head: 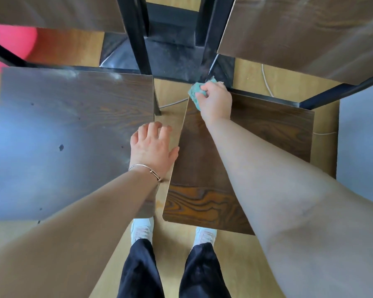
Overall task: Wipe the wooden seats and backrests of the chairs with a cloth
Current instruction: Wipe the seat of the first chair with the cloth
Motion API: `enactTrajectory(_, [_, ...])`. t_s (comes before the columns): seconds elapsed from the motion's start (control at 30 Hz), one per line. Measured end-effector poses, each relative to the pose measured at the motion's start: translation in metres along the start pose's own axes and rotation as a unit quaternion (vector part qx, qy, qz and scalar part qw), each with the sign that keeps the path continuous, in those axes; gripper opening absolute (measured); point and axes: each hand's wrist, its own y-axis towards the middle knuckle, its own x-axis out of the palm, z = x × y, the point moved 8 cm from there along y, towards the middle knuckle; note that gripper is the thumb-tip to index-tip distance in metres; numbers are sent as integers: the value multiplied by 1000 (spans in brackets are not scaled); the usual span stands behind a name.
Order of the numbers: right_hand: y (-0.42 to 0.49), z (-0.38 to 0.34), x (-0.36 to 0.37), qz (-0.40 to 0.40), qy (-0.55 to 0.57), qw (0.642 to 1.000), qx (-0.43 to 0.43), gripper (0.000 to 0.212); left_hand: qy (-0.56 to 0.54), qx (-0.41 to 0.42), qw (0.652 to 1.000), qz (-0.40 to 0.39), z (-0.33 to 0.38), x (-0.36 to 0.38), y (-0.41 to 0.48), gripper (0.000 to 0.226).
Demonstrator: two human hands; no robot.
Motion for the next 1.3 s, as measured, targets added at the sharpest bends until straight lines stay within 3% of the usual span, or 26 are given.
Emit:
enactTrajectory(0.3, [-18, -4, 3, -52, -18, 998, 25, 19, 22, 26, 999, -14, -24, -12, 12, 55])
enactTrajectory(0.5, [-90, -7, 17, -92, -8, 996, -11, 9, 32, 58, 997, -32, -24, -15, -2, 55])
enactTrajectory(0.93, [-268, 23, 25, -159, 10, 984, -83, 9, 68, 102, 991, -61, -11, 2, -58, 52])
enactTrajectory(1.0, [-260, 31, 6, -162, 69, 982, -64, 7, 62, 106, 991, -57, -1, 2, -59, 51])
enactTrajectory(1.07, [-235, 61, -38, -71, 107, 991, -29, 5, 54, 110, 991, -51, 9, 1, -56, 52])
enactTrajectory(1.17, [-191, 133, -107, 32, 63, 995, 66, 11, 44, 119, 991, -35, 25, 1, -49, 52])
enactTrajectory(1.3, [-154, 216, -138, -21, -10, 980, 200, 24, 36, 111, 992, -38, 38, 9, -42, 51])
